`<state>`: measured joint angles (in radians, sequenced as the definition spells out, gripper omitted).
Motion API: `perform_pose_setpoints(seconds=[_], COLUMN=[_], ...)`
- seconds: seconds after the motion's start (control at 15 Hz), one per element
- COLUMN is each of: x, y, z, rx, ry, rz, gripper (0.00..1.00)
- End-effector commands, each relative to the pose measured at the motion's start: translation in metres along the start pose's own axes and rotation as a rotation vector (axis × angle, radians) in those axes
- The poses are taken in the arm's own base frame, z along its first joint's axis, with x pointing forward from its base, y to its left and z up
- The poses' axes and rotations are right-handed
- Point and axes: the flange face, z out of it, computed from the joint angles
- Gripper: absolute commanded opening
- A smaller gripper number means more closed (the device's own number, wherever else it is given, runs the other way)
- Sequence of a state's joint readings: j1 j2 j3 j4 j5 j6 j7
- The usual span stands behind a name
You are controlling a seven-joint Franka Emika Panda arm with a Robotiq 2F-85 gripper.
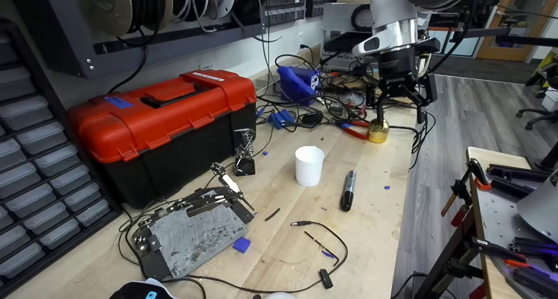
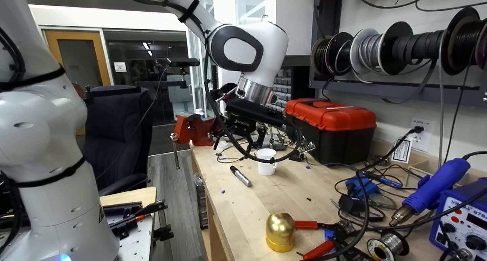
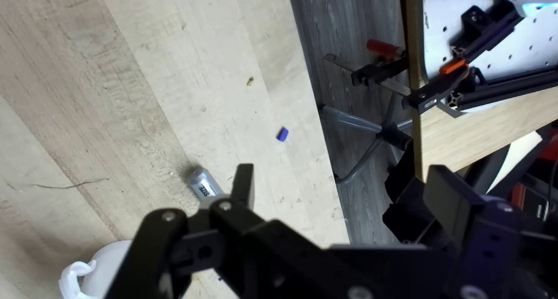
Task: Put the black marker into the white cup
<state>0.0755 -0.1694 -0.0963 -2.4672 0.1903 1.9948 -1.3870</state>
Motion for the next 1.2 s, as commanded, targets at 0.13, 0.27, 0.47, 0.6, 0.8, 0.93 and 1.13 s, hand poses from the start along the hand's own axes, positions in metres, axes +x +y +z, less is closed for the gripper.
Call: perform_pose_setpoints(seconds=[0.13,0.27,0.47,0.6,0.8,0.93,1.13], x=[0.022,0.035,0.057,0.071,0.087,0.092,0.092], y=[0.010,0.012,0.014,0.014,0.013,0.012,0.012], z=[0.003,0.005,0.012,0.019,0.036,0.047,0.057], rx=[-0.077,-0.139,-0.217,-0.263,-0.273,-0.268,-0.265], ry=[0.036,0.037,0.018,0.012,0.015,0.008,0.000], rz=[-0.131,-0.157,-0.196,-0.213,-0.241,-0.260,-0.277], gripper=[1.00,1.00,1.00,1.00,1.00,1.00,1.00])
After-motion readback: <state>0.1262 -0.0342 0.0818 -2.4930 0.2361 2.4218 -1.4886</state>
